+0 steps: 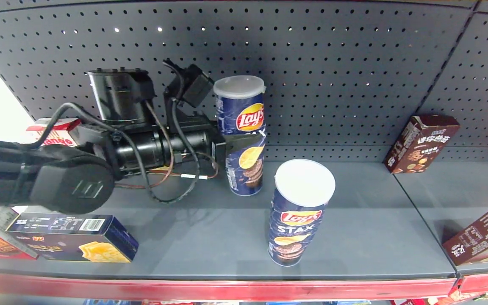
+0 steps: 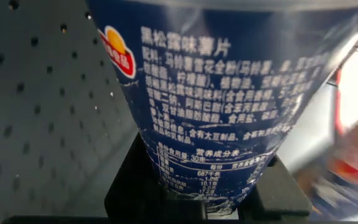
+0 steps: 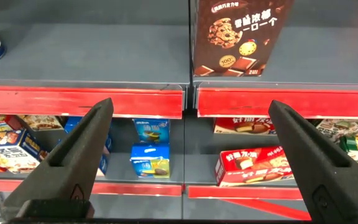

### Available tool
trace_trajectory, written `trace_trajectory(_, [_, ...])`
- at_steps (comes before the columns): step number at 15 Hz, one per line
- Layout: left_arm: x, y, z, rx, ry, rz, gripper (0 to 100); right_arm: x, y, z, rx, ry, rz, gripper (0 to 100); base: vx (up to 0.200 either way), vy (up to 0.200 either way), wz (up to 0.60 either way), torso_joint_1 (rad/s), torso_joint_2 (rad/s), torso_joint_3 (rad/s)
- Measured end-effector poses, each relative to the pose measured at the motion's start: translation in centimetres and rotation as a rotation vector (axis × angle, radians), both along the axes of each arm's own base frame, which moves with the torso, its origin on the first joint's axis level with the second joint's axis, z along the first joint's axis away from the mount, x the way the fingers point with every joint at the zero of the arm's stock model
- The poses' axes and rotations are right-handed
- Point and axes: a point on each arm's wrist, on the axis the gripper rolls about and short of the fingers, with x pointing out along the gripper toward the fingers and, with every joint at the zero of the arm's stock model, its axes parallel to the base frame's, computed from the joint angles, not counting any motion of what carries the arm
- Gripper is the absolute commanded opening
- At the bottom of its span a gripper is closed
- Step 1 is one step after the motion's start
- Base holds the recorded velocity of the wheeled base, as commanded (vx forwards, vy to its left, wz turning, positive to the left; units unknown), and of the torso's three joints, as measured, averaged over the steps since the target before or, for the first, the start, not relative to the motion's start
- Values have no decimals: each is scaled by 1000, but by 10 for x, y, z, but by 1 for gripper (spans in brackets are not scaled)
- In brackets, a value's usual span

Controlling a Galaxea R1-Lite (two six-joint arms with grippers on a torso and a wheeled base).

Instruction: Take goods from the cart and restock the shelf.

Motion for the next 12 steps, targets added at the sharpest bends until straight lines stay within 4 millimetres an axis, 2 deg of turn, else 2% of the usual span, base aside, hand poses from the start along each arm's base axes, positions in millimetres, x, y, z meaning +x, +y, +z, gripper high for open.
trace_trajectory(2, [25, -13, -5, -3, -14, -5, 0, 0, 0, 0, 0, 0, 0, 100, 0, 0, 0, 0, 0, 0])
trace_trajectory(5, [47, -28, -19, 2, -9, -15, 0, 0, 0, 0, 0, 0, 0, 100, 0, 0, 0, 0, 0, 0])
trace_trajectory(12, [69, -41, -46, 18, -13, -20, 0, 0, 0, 0, 0, 0, -1, 100, 0, 0, 0, 0, 0, 0])
